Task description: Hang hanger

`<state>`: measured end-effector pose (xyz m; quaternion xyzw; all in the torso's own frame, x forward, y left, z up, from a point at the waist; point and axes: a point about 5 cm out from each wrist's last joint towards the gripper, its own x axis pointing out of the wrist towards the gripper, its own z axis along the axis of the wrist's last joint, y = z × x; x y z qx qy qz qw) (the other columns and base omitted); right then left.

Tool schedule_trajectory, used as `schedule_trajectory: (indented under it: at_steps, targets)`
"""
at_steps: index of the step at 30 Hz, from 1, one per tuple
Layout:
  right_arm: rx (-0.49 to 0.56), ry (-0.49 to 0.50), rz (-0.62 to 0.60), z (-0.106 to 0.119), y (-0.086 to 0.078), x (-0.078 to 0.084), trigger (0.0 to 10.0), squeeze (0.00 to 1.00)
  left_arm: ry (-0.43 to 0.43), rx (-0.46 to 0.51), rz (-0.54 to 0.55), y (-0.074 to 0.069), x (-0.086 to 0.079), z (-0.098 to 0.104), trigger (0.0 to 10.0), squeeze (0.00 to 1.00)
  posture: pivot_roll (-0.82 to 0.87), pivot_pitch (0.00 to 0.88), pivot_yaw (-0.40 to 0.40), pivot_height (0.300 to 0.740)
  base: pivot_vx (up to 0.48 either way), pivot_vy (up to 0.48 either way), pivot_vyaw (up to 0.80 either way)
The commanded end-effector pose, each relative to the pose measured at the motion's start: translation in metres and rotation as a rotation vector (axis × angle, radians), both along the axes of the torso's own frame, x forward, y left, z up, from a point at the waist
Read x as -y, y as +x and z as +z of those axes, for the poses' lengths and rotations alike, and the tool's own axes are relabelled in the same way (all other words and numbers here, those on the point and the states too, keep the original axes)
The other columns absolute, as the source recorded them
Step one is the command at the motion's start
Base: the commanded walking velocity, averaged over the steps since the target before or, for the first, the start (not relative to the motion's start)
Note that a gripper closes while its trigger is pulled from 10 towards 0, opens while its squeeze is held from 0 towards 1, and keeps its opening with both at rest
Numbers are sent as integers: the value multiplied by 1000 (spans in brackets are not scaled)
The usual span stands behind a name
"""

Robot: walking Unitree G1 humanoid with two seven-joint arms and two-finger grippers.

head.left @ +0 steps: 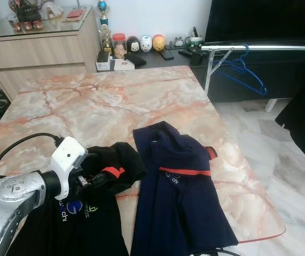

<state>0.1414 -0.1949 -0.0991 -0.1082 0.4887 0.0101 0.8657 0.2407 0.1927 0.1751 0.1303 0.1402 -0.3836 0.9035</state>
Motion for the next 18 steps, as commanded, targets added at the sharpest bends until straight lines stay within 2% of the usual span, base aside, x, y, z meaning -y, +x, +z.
schedule_trajectory:
  at_steps: [1,18]
  targets:
    - [-4,-3,-4,0,0,0,10000,0,3,17,-10,0,1,4,10000,0,117,0,15,740,0,0,0]
    - [-4,-4,-7,0,-1,0,10000,0,-30,17,-22,1,6,5,10000,0,99,0,22,740,0,0,0]
